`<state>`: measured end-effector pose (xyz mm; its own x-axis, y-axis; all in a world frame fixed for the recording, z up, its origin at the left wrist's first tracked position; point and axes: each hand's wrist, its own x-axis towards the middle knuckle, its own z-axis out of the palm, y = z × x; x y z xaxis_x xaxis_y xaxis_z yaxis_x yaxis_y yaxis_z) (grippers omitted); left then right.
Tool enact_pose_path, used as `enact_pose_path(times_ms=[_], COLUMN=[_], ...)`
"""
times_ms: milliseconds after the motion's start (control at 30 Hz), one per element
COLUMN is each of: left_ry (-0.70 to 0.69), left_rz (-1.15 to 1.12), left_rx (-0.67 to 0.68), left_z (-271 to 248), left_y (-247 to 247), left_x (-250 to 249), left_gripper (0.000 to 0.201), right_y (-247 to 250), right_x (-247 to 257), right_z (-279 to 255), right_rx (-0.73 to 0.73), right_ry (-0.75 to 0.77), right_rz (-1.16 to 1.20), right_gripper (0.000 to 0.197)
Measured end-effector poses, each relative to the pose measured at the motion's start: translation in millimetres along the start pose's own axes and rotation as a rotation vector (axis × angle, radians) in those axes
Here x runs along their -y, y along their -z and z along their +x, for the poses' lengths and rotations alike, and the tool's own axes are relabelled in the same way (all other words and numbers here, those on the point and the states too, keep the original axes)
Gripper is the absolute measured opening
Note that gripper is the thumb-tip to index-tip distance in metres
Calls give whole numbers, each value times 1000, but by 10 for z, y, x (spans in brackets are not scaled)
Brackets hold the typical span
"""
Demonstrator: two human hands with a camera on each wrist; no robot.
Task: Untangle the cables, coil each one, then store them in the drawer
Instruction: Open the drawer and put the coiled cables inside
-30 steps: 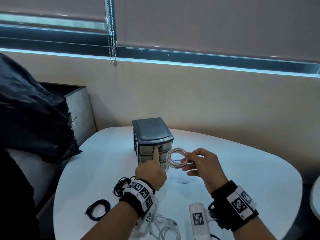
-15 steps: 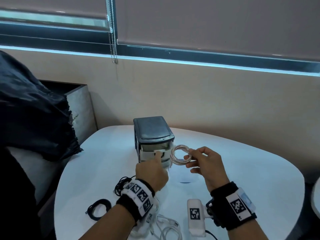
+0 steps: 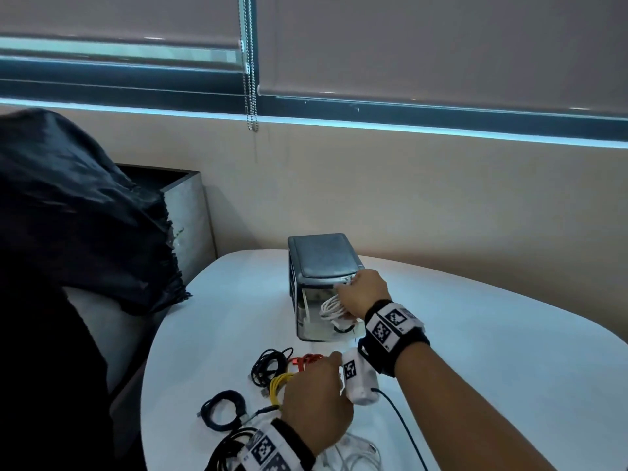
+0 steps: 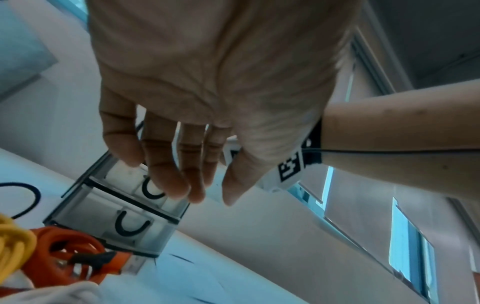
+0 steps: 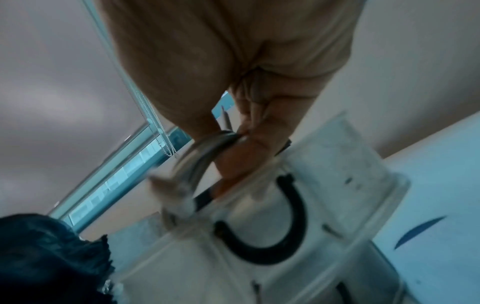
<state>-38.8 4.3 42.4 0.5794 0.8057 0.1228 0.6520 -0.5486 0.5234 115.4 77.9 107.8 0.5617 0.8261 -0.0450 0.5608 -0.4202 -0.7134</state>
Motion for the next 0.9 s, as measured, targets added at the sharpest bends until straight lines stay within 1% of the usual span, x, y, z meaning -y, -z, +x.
enact_pose_path(times_ms=[100, 133, 200, 300, 367, 467, 533, 600, 633, 700, 767, 833, 867, 900], left_ry=[11, 9, 12, 40, 31, 38, 53, 71, 77, 72, 55, 44, 45, 50], left_rz=[-46, -77, -118, -159, -183, -209, -216, -220, -222, -224, -241, -261, -262, -258], left_rx=[-31, -46, -62, -51, -55, -48, -63, -73, -79, -73, -58, -41, -39, -36], left_z=[-58, -76, -117, -142, -141, -110, -73, -51, -47, -54, -67, -77, -84, -88], left_y=[99, 123, 159, 203, 203, 211, 231, 280, 296, 312, 305, 293, 284, 279], left_x=[111, 147, 200, 232, 220, 168, 180, 205, 224, 243, 238, 234, 236, 238], left_gripper=[16, 20, 23, 23, 24, 22, 21, 20, 19, 19, 20, 21, 22, 23], right_y=[-23, 1, 63, 109, 109, 114, 111, 113, 116, 106, 47, -56, -107, -147], right_x=[17, 12, -3, -30, -20, 34, 54, 42, 39, 48, 88, 125, 129, 117], right_z=[-79, -139, -279, -408, -383, -294, -269, -259, -251, -210, -166, -165, -183, -198], right_rx=[-4, -5, -1, 75, 122, 174, 240, 286, 283, 239, 171, 138, 139, 145], right_ry=[48, 73, 128, 180, 196, 258, 293, 318, 320, 315, 328, 355, 375, 393], right_rz=[-136, -184, -249, -370, -397, -380, -455, -529, -519, -423, -351, -351, -380, -413], right_gripper=[33, 35, 30, 39, 40, 39, 30, 35, 37, 37, 28, 15, 14, 18])
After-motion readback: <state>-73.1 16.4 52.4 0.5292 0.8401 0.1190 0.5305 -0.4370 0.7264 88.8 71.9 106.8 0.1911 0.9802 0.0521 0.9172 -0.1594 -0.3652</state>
